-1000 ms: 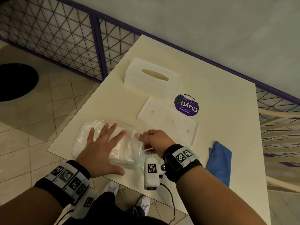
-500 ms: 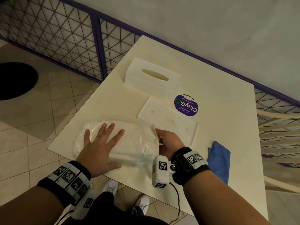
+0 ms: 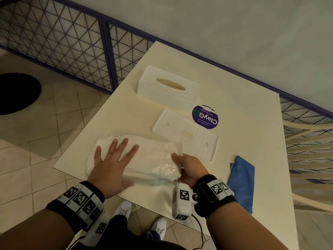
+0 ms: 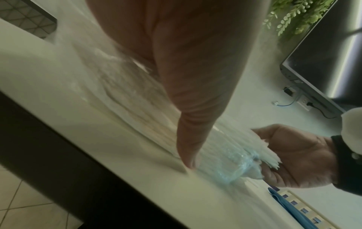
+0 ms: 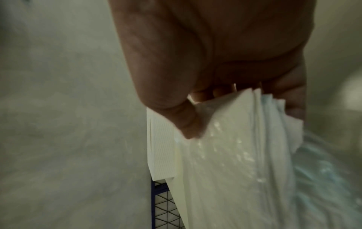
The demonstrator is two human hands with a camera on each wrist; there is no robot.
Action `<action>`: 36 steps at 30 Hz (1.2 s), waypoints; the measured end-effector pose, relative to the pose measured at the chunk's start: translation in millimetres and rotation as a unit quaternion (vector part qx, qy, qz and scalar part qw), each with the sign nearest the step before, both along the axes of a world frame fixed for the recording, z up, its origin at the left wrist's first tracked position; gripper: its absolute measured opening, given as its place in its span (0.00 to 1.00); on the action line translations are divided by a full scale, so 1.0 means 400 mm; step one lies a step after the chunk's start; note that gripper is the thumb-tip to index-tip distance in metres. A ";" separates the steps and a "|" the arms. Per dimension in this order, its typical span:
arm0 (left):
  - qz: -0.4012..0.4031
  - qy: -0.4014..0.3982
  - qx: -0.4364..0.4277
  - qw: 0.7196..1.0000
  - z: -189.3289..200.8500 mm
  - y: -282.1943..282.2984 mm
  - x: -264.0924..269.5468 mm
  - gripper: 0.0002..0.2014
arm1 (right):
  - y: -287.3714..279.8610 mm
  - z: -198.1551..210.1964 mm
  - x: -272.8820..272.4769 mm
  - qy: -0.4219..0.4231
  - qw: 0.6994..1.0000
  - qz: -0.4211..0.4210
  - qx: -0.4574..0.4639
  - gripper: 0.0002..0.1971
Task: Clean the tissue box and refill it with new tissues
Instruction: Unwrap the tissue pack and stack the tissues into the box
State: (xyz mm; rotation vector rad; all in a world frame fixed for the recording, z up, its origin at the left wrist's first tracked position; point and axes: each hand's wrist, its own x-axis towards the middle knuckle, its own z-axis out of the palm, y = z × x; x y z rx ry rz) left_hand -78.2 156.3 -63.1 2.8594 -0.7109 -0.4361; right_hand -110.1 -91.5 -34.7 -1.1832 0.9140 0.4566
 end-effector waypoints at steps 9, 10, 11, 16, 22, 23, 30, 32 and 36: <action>0.033 0.010 -0.027 0.999 -0.004 0.004 0.002 0.61 | 0.004 0.014 -0.012 -0.021 0.999 -0.003 0.025 0.20; 0.031 0.009 -0.033 0.999 -0.004 0.005 0.002 0.61 | -0.005 0.013 -0.016 -0.022 0.999 -0.003 0.024 0.19; 0.030 0.009 -0.039 0.999 -0.003 0.005 0.003 0.61 | -0.014 0.011 -0.020 -0.024 0.999 -0.005 0.026 0.20; 0.032 0.009 -0.026 0.999 0.002 0.006 0.002 0.61 | -0.027 0.010 -0.021 0.008 0.992 -0.066 0.109 0.20; 0.036 0.022 0.004 0.999 0.009 0.020 0.017 0.62 | -0.053 0.027 -0.028 -0.007 0.997 -0.067 -0.045 0.13; 0.032 0.024 0.004 0.999 0.009 0.023 0.020 0.62 | -0.055 0.035 -0.034 -0.016 0.998 -0.044 -0.053 0.14; 0.019 0.009 0.051 0.998 0.014 0.026 0.049 0.57 | -0.075 0.103 -0.037 -0.075 0.983 -0.008 -0.167 0.14; 0.033 0.010 0.063 0.997 0.018 0.040 0.080 0.55 | -0.125 0.135 -0.058 -0.090 0.974 -0.024 -0.205 0.12; 0.042 0.024 0.115 0.992 0.040 0.069 0.140 0.55 | -0.228 0.184 -0.130 -0.121 0.957 -0.097 -0.245 0.09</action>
